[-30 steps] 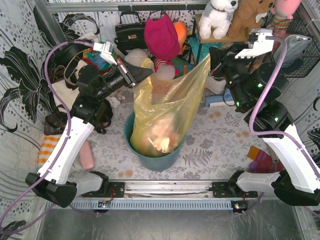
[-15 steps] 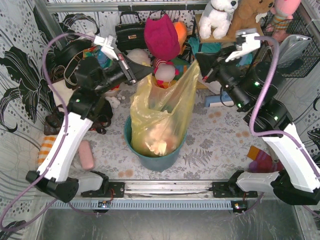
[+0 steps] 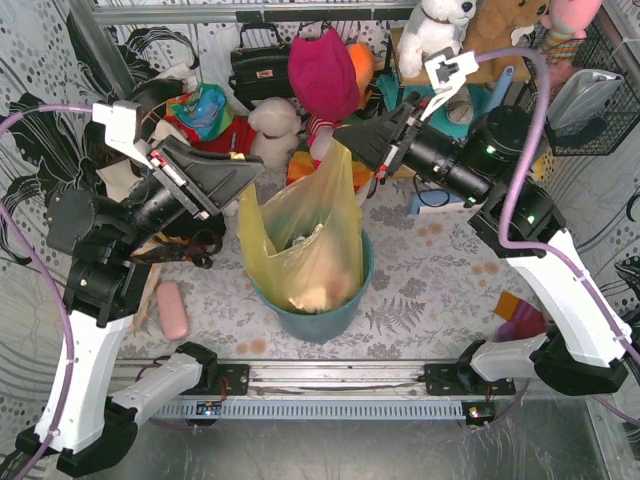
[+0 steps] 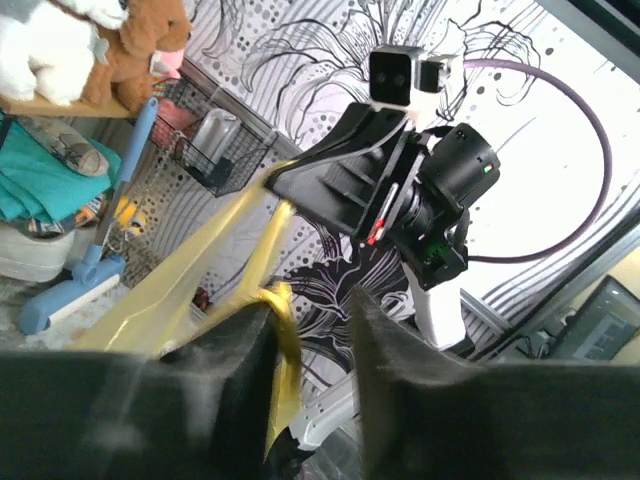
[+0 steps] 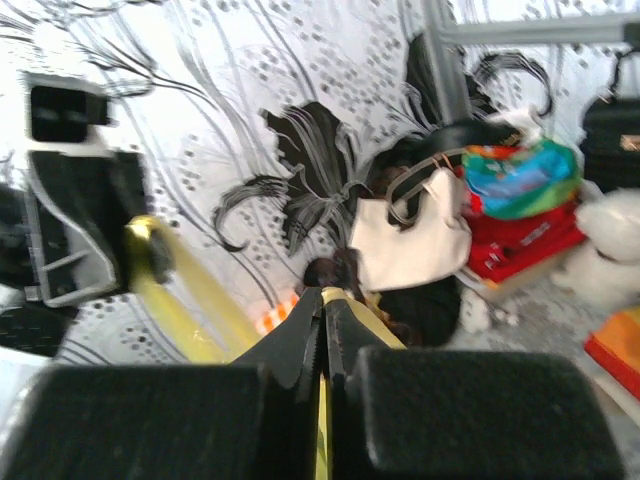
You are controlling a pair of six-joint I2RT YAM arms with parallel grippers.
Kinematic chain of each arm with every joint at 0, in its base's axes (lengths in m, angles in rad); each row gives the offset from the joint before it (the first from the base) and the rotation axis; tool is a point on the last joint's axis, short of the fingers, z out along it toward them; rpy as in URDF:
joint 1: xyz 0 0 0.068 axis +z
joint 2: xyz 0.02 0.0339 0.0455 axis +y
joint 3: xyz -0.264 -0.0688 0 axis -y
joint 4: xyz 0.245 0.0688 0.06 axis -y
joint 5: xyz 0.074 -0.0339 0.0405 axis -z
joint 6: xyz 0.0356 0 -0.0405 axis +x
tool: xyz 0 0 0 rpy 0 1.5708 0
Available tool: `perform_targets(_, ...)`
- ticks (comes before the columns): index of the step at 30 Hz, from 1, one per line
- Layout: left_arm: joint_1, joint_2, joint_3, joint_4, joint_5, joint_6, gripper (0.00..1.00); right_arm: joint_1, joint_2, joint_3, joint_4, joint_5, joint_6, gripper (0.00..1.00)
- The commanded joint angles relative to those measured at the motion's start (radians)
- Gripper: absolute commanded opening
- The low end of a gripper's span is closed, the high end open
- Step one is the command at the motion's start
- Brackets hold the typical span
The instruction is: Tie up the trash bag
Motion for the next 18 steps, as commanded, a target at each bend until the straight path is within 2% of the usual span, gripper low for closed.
perform_targets(1, 0.001, -0.042, -0.101, 0.165, 0.063, -0.131, 0.5, 0.001, -0.07, -0.081, 0.174, -0.105, 0.074, 0.05)
perform_targets(4, 0.001, -0.074, -0.131, 0.098, 0.031, -0.105, 0.62, 0.0, -0.118, -0.176, 0.169, -0.051, 0.077, 0.24)
perform_targets(7, 0.001, -0.085, -0.107, -0.011, -0.011, -0.054, 0.65, 0.001, -0.152, -0.219, 0.134, -0.002, 0.076, 0.32)
perform_targets(10, 0.001, -0.089, -0.058, -0.083, -0.047, -0.009, 0.66, 0.0, -0.169, -0.213, 0.074, 0.046, 0.066, 0.33)
perform_targets(14, 0.002, -0.075, 0.034, -0.168, -0.078, 0.035, 0.66, 0.001, -0.173, -0.194, 0.018, 0.093, 0.05, 0.24)
perform_targets(18, 0.001, -0.06, 0.126, -0.314, -0.142, 0.098, 0.66, 0.001, -0.159, -0.135, -0.084, 0.161, 0.038, 0.28)
